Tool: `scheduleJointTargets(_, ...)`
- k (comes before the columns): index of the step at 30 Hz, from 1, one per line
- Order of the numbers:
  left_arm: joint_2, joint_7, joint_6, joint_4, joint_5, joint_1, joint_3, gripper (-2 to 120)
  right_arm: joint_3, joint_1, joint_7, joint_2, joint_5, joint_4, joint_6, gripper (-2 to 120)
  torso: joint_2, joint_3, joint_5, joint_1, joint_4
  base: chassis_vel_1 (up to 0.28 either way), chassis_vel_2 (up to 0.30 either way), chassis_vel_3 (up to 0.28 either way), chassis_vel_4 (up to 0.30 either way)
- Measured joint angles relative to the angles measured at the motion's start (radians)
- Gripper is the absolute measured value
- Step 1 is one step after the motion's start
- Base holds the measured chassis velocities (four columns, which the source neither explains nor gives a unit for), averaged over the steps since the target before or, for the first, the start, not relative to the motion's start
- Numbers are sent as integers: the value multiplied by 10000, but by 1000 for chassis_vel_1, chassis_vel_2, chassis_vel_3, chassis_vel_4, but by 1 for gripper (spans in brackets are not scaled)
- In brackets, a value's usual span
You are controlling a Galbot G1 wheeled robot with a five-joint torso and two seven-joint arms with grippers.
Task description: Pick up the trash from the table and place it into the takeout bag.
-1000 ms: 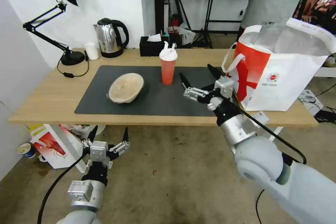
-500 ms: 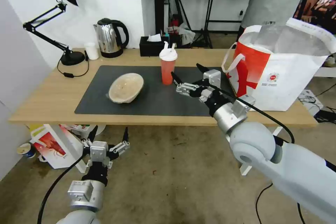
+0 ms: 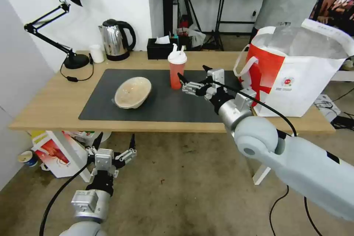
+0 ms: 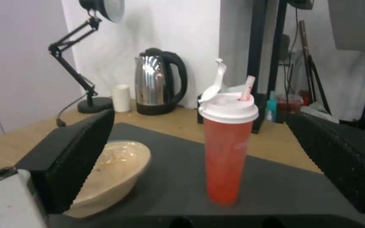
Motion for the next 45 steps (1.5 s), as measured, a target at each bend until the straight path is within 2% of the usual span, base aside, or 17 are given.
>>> scheduleJointTargets(14, 0, 0, 0, 0, 0, 0, 0, 100, -1148, 1073, 70, 765, 139, -1312, -213, 100, 0, 0, -2, 0, 0, 0, 0, 0, 0)
scheduleJointTargets(28, 0, 0, 0, 0, 0, 0, 0, 100, -1377, 1348, 153, 1462, 105, -2218, -227, 100, 0, -1, 0, 0, 1, 0, 0, 0, 0)
scheduleJointTargets(45, 0, 0, 0, 0, 0, 0, 0, 100, -1273, 1518, 244, 1643, -179, -3052, -285, 100, 0, 0, -1, 1, -1, 0, 0, 0, 0)
